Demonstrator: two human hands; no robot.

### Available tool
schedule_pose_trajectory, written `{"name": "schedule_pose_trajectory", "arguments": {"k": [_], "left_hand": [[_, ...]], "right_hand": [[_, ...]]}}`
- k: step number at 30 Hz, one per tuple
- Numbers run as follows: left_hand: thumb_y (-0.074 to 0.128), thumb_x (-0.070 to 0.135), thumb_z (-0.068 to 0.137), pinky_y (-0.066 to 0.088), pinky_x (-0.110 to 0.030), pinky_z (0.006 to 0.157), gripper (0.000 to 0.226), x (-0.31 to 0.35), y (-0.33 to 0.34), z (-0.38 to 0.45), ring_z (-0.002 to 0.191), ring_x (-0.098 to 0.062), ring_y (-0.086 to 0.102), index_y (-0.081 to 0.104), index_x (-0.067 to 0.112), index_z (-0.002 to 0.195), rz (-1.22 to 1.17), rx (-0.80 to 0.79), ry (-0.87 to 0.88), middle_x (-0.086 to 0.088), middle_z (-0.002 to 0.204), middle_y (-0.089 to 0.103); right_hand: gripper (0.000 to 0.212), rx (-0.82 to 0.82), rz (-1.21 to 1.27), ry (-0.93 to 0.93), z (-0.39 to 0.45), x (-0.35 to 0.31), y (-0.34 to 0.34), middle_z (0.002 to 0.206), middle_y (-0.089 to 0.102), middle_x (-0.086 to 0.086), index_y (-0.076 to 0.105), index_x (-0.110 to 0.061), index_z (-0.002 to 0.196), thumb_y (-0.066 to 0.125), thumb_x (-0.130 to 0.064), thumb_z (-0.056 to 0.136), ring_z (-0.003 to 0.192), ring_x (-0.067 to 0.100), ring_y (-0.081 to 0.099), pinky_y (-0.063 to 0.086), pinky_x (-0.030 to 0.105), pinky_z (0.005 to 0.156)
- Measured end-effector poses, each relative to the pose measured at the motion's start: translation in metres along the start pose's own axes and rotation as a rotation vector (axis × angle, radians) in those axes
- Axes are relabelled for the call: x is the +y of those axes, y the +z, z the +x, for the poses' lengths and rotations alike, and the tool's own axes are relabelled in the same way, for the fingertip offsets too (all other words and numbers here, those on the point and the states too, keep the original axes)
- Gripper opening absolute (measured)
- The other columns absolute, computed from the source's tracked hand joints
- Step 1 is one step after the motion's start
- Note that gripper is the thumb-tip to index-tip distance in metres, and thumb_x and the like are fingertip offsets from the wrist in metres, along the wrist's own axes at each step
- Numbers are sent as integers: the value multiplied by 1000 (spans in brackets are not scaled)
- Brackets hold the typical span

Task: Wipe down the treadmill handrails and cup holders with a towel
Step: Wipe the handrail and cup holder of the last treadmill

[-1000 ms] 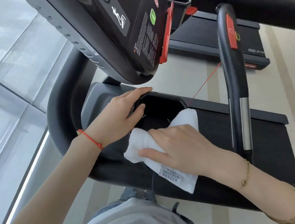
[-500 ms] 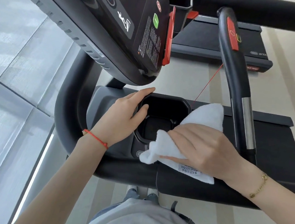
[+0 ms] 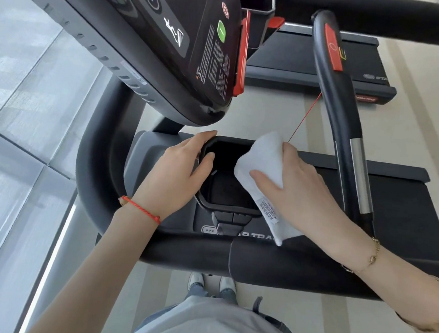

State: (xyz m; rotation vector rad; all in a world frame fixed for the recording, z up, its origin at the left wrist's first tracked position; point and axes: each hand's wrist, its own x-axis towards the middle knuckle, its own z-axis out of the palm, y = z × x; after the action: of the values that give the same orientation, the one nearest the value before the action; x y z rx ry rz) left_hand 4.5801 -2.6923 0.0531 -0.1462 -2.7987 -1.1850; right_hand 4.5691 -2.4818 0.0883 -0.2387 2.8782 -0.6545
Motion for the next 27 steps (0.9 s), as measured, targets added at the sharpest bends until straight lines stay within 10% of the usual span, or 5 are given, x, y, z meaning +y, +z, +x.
{"name": "schedule_pose_trajectory", "arguments": {"k": [22, 27], "left_hand": [[54, 26, 99, 52, -39, 77, 38, 1, 1, -11, 82, -19, 63, 53, 21, 137, 63, 88, 19, -3, 94, 68], [59, 24, 97, 48, -15, 81, 37, -3, 2, -14, 89, -3, 60, 57, 21, 133, 57, 135, 19, 6, 101, 68]], "right_hand": [[35, -106, -347, -598, 86, -23, -2, 94, 64, -1, 51, -21, 108, 50, -52, 93, 86, 28, 58, 36, 35, 66], [38, -32, -314, -594, 84, -26, 2, 90, 65, 0, 55, -24, 107, 48, -58, 92, 83, 30, 58, 30, 33, 64]]}}
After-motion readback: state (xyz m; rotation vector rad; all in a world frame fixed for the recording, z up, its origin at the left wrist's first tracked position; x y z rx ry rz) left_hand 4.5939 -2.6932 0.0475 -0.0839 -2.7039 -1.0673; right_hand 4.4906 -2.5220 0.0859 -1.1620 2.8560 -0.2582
